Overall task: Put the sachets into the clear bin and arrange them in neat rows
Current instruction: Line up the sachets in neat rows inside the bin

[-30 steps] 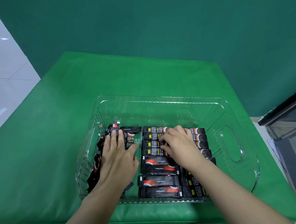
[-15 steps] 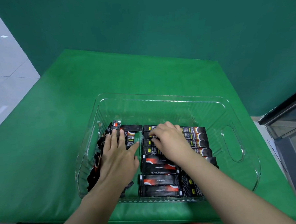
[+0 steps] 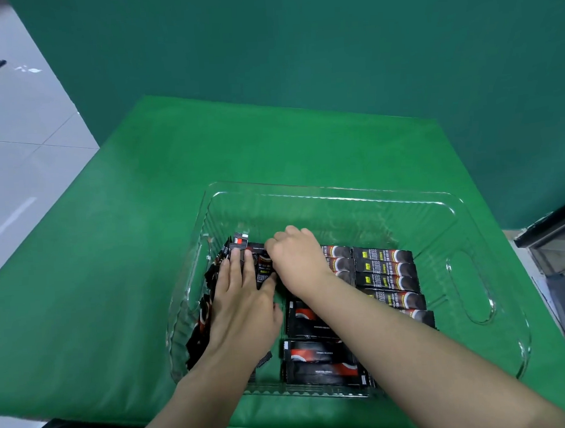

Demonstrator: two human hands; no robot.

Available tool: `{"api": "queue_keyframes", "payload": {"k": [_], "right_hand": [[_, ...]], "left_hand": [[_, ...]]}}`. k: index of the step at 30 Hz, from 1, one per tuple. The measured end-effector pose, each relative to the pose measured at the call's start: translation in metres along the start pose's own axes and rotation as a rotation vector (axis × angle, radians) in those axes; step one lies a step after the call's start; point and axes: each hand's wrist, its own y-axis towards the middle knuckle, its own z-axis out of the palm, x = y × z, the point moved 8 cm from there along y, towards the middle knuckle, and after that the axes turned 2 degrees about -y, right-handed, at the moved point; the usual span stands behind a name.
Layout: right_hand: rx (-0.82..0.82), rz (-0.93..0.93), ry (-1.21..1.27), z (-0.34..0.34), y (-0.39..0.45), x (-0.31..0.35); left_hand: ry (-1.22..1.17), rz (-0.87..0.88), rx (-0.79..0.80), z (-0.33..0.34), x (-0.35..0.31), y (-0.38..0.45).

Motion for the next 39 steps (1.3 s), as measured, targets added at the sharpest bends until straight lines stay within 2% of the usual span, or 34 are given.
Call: {"api": "queue_keyframes", "payload": {"k": [6,12,17,23,29,32,39], "right_hand": [[-0.162,0.046,0.028,-0.008,-0.005,-0.013],[-0.396,0.062,0.242,-0.034,-0.027,-0.037],[-0.300,0.264,0.550,-0.034,-0.055,-0.070],[-0.302,0.531,0.959,-0.019,-0.083,-0.092],[-0.419,0.607,1.235,-0.012,-0.107,-0.105],[-0.469,0.609,1.225,-0.012,-0.115,-0.112],[-0.314,0.565,1.009,-0.011,-0.109,-0.112]], "left_hand": [[-0.008,0.002,-0.021,-0.002,0.000,0.001],[0.022,0.007,0.025,0.001,-0.001,0.001],[0.034,0.008,0.047,0.002,0.000,0.001],[0.072,0.004,0.072,0.002,0.000,0.000],[0.078,0.009,0.062,0.002,0.000,0.000],[0.076,0.001,0.063,0.002,0.000,0.001],[0.068,0.002,0.049,0.003,-0.001,0.001]]}}
